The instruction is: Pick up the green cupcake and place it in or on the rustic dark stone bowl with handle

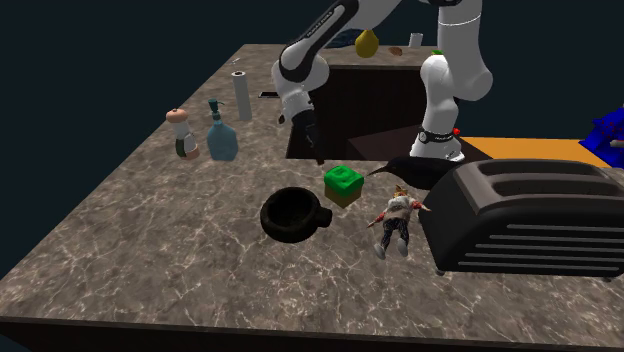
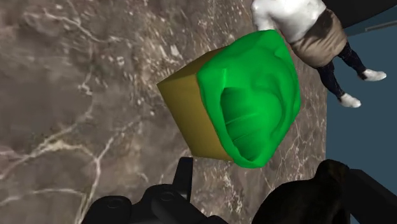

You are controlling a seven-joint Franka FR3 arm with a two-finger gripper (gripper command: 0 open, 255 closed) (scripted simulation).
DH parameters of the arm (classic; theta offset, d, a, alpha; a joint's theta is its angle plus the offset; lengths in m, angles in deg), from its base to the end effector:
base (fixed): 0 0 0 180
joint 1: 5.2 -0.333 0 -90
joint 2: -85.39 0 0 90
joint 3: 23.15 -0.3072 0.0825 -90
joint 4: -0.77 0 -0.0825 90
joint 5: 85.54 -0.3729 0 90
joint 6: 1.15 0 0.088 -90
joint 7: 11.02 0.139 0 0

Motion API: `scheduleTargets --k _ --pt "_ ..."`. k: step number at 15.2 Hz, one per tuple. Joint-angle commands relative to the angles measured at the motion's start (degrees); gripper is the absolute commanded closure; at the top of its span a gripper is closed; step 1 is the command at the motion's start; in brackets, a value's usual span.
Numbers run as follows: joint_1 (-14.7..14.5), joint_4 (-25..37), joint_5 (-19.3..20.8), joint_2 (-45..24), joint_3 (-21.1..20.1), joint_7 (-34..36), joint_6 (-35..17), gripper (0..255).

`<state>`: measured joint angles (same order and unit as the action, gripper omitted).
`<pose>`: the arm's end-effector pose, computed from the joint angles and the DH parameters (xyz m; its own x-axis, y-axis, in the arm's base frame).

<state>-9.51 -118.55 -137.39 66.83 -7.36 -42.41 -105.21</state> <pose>0.5224 -0.0158 0.2398 0.9659 -0.0430 -0.2555 -0.2190 -0.6623 -0.7165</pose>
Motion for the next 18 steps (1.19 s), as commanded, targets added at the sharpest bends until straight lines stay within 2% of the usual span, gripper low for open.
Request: scheduleTargets --k 1,7,15,16,18 --pt "0.0 0.9 -2.1 -2.0 -0.8 -0.6 0.0 0" --pt "-1.7 -1.0 -4.7 -3.1 -2.4 -1.6 -3.6 0" --pt "-1.7 -1.0 -4.7 -3.1 -2.4 -1.6 -3.6 0" --pt "-1.7 -1.0 -4.7 -3.1 -2.4 -1.6 -3.6 255" --pt "-1.7 -1.0 -4.7 -3.1 -2.4 -1.6 -3.6 255"
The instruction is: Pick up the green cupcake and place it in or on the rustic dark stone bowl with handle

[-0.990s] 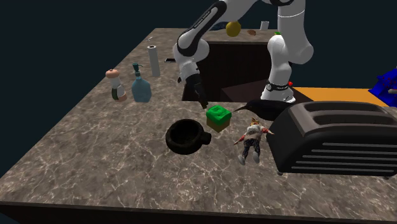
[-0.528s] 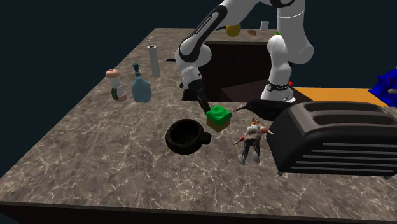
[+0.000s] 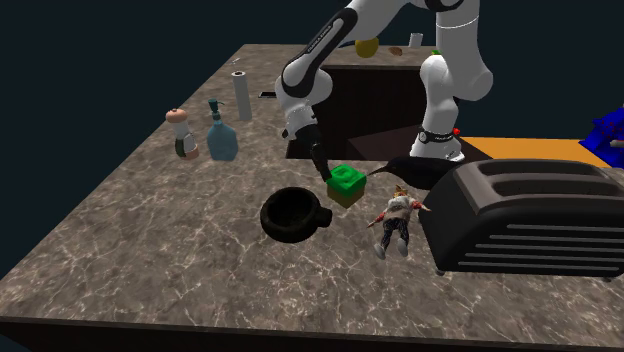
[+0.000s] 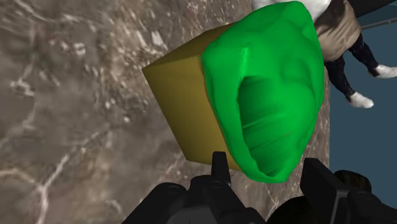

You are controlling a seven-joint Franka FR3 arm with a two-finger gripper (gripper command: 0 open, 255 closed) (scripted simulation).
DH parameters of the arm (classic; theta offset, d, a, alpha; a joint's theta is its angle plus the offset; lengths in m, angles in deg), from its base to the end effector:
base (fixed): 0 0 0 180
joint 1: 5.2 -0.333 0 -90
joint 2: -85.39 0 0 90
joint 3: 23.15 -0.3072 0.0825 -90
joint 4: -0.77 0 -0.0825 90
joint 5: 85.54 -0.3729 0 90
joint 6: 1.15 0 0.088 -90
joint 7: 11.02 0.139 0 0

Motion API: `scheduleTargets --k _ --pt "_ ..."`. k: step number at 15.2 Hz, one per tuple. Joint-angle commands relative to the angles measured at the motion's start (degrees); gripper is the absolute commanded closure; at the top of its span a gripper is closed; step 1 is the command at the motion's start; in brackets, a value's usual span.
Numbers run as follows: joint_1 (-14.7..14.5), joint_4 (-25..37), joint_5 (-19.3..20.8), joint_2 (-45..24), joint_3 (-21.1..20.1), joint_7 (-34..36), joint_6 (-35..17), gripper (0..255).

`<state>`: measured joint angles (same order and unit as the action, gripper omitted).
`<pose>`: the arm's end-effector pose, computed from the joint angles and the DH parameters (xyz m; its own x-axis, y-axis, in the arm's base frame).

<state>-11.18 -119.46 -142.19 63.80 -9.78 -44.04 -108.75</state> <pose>0.5238 0.0192 0.2089 0.9651 -0.0432 -0.2583 -0.2249 -0.6421 -0.7329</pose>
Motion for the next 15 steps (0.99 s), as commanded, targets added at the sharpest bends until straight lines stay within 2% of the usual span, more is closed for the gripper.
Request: scheduleTargets --k 1,7,15 --pt "0.0 -0.1 0.0 -0.1 0.0 0.0 -0.1 255" --pt "0.0 -0.1 0.0 -0.1 0.0 0.0 0.0 255" --pt "-0.3 -0.3 2.3 4.6 0.7 3.9 2.3 255"
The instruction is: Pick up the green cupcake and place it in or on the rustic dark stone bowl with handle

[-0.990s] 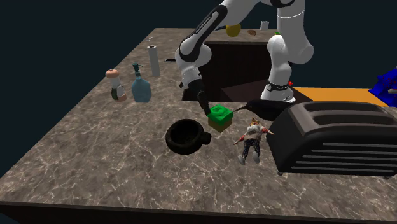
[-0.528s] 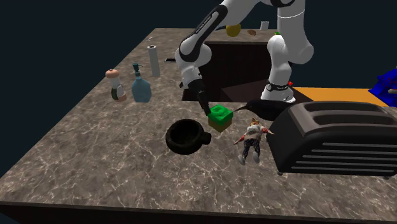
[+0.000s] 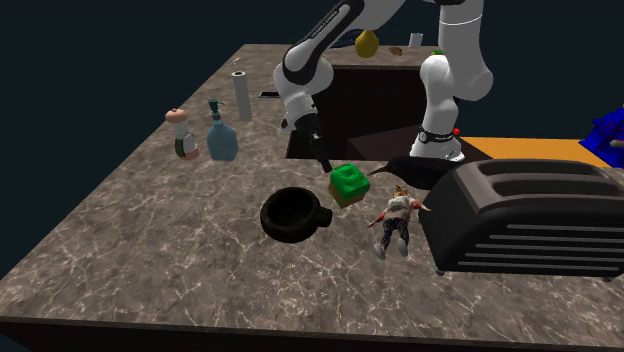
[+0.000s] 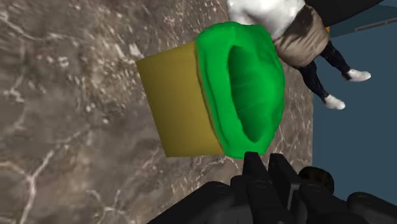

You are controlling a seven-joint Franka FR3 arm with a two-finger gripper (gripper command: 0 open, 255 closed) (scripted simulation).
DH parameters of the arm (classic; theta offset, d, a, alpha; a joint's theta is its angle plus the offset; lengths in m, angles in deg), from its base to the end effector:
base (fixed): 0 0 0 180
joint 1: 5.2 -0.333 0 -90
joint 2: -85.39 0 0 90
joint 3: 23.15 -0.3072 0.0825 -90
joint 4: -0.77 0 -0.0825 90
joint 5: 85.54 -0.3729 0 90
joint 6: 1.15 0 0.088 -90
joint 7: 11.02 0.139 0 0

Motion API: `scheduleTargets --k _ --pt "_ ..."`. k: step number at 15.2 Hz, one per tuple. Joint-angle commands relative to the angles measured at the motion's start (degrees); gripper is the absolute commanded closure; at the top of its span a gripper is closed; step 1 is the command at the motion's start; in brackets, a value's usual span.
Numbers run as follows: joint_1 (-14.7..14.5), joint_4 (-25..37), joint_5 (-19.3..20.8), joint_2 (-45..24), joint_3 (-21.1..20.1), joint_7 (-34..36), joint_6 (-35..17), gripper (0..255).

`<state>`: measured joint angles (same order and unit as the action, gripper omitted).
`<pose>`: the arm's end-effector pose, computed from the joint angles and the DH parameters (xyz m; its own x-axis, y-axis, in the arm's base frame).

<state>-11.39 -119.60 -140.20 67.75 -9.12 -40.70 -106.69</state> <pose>0.5238 0.0181 0.2435 0.9646 -0.0437 -0.2600 -0.2263 -0.6430 -0.7317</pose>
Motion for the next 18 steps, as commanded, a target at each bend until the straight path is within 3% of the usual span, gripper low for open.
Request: scheduleTargets --k 1,4,5,9,10,18 --pt "-0.1 -0.1 0.5 1.3 0.1 1.1 0.6 255" --pt "-0.2 -0.2 0.8 1.9 0.2 1.5 0.8 255" --pt "-0.2 -0.2 0.8 1.9 0.2 1.5 0.8 0" --pt "3.6 -15.6 -12.2 7.8 1.4 -23.6 -7.4 0" --pt "4.0 -16.7 -13.6 7.9 1.6 -26.2 -7.6 0" --pt "1.7 -16.7 -18.7 5.0 -0.9 -28.1 -10.8 0"
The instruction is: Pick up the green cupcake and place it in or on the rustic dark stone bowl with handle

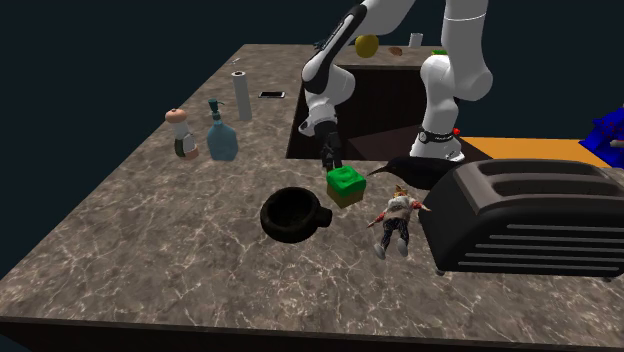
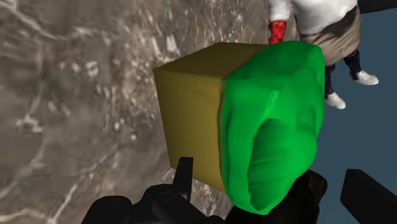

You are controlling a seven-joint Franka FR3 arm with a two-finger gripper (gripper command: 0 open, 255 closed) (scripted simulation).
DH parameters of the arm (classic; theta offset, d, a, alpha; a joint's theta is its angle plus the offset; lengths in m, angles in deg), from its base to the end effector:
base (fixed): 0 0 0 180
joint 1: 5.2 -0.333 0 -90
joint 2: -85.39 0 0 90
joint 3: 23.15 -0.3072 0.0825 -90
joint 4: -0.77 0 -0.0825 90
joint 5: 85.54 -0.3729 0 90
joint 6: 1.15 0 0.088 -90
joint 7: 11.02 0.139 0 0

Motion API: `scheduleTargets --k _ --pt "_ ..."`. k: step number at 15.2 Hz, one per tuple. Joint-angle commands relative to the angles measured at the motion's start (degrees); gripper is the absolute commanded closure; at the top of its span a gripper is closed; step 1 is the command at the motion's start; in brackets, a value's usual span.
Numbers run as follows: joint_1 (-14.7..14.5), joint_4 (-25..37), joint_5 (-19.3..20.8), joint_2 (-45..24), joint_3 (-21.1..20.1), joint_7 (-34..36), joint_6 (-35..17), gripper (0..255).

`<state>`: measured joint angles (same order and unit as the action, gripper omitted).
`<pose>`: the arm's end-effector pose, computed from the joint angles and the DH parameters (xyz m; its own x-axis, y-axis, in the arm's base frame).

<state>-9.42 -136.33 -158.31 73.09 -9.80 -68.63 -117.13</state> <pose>0.4631 0.0051 0.2017 0.9914 -0.1260 0.0358 -0.0404 -0.5539 -0.8316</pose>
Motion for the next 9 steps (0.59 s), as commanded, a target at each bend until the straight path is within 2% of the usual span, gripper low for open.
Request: scheduleTargets --k 1,7,8,9 --pt "-0.2 0.1 -0.5 -0.3 -0.3 -0.2 -0.3 0" --pt "-0.2 0.1 -0.5 -0.3 -0.3 -0.2 -0.3 0" --pt "-0.2 0.1 -0.5 -0.3 -0.3 -0.2 -0.3 255" --pt "-0.2 0.1 -0.5 -0.3 -0.3 -0.2 -0.3 255"
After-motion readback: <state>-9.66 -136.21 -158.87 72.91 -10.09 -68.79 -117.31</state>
